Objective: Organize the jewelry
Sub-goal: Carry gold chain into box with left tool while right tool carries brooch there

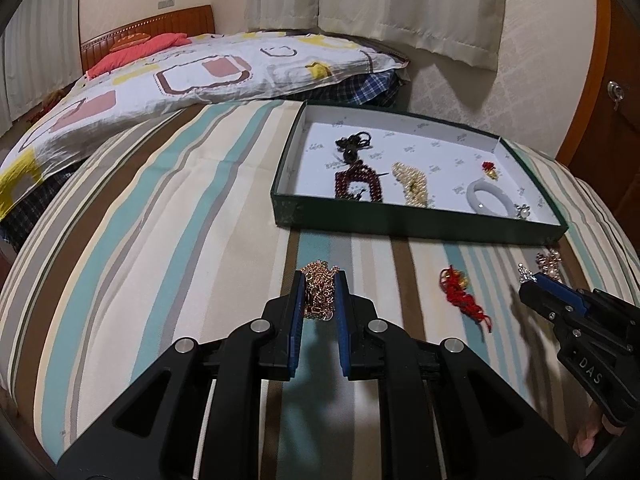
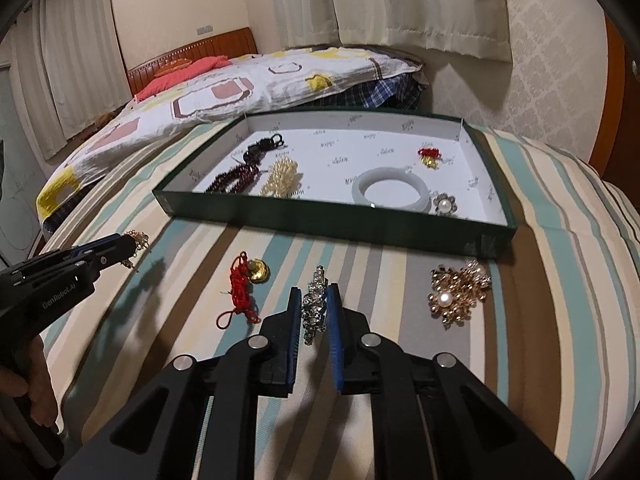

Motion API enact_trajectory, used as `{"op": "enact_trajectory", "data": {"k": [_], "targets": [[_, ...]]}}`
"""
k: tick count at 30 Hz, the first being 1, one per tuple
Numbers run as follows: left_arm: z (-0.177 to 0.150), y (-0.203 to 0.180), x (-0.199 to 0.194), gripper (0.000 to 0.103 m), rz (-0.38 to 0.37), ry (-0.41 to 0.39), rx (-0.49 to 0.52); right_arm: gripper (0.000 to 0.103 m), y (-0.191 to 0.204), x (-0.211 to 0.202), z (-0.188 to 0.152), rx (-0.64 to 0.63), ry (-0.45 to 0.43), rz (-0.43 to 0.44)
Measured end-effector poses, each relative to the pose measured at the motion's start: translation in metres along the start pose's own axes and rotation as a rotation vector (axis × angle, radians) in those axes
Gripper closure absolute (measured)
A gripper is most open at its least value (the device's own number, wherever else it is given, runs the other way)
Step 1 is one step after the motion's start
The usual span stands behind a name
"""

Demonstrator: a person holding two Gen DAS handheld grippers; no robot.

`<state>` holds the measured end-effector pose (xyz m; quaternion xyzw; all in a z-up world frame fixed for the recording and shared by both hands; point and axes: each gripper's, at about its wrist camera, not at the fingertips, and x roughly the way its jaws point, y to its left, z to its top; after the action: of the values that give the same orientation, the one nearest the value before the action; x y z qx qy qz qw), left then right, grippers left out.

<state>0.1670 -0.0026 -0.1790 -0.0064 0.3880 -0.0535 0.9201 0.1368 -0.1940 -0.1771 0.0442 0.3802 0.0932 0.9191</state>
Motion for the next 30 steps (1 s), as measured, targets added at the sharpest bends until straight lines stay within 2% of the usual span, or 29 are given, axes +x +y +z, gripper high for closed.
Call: {"op": "enact_trajectory", "data": {"k": [6, 16, 24, 30], "targets": [[0.009, -0.009, -0.018, 0.088, -0.029, -0.043, 0.008, 0.089, 0.002, -0.019, 0.010, -0.003, -0.055, 0.001], [0.047, -0.030, -0.048, 0.088, -0.092, -0.150, 0.023, 0.089, -0.003, -0.050, 0.045, -0.004, -0.177, -0.006], [0.090, -0.044, -0.050, 0.088, -0.124, -0.231, 0.029, 0.089, -0.017, -0.059, 0.090, -0.002, -0.275, -0.023], [0.121, -0.059, -0.036, 0.088, -0.129, -0.272, 0.054, 0.089, -0.028, -0.048, 0.116, -0.001, -0.310, -0.036]]}}
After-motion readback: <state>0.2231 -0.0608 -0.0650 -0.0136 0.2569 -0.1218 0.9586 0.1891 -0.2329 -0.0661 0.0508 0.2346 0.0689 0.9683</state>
